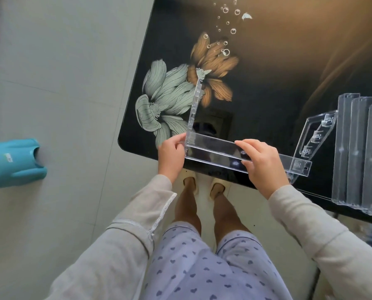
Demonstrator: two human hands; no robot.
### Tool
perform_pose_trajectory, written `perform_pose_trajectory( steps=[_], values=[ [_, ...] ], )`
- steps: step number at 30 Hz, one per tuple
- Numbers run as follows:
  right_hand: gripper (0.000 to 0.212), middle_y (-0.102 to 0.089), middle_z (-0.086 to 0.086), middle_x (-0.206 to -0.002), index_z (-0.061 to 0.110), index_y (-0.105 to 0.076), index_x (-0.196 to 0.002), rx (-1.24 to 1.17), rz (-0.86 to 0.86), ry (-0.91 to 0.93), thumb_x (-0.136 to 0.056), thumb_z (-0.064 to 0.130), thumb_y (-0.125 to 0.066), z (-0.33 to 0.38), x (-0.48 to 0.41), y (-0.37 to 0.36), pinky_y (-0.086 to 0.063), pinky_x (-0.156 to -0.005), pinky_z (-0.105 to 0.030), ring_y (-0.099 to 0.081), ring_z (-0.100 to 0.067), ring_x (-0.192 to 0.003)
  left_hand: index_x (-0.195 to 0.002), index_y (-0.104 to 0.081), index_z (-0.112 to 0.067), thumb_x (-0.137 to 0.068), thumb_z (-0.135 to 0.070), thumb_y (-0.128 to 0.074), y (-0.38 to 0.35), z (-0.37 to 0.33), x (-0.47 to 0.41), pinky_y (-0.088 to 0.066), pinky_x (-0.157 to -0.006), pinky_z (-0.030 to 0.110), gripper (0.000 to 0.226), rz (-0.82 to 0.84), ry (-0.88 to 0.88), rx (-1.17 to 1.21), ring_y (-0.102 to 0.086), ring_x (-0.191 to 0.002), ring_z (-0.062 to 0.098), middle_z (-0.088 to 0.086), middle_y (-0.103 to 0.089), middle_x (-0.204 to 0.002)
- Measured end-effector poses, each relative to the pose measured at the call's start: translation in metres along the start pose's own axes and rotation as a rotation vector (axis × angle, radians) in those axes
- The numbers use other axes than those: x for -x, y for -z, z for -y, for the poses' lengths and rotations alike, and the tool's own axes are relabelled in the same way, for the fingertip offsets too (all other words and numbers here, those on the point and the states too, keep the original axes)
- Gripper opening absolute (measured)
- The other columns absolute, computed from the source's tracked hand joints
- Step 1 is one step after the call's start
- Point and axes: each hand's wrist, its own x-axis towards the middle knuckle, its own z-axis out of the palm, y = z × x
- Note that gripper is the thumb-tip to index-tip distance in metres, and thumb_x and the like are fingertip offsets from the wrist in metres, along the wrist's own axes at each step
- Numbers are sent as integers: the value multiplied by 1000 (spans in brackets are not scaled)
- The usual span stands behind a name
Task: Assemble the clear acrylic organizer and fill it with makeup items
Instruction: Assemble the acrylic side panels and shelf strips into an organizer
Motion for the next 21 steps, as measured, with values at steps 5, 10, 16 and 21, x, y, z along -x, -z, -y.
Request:
perform_pose_trajectory(
  steps=[5, 10, 16, 21],
  values=[
    [45, -68, -17, -107, 1, -65, -112, -3, -21, 8, -68, -10, -72, -4, -2, -6, -48, -86, -46, -64, -38, -92, -124, -59, -11, -92, 2, -36, -4, 6, 1, -47, -65, 3, 42, -15, -17, 18, -58, -76, 5, 7, -67, -119],
    [45, -68, -16, -109, 3, -64, -114, 22, -2, 13, -71, -8, -71, -6, -4, -6, -48, -87, -46, -64, -37, -94, -122, -60, -10, -93, -6, -41, -4, 5, 2, -48, -71, 18, 36, -24, -24, 34, -57, -82, 12, 6, -69, -111],
    [45, -68, -17, -107, 2, -64, -114, 32, -2, 10, -71, -9, -71, -9, -4, -11, -50, -83, -46, -64, -38, -90, -104, -71, -9, -89, -21, -54, -4, -2, 4, -48, -80, 20, 25, -38, -45, -25, -63, -80, 13, -4, -64, -80],
    [45, -69, -17, -104, 2, -65, -113, 21, -10, 6, -69, -10, -71, -11, -5, -16, -50, -81, -46, -65, -38, -86, -77, -72, -3, -88, -18, -57, -10, -9, 2, -53, -80, 39, 24, -100, -17, -65, -65, -76, 33, 14, -71, -72]
  ],
)
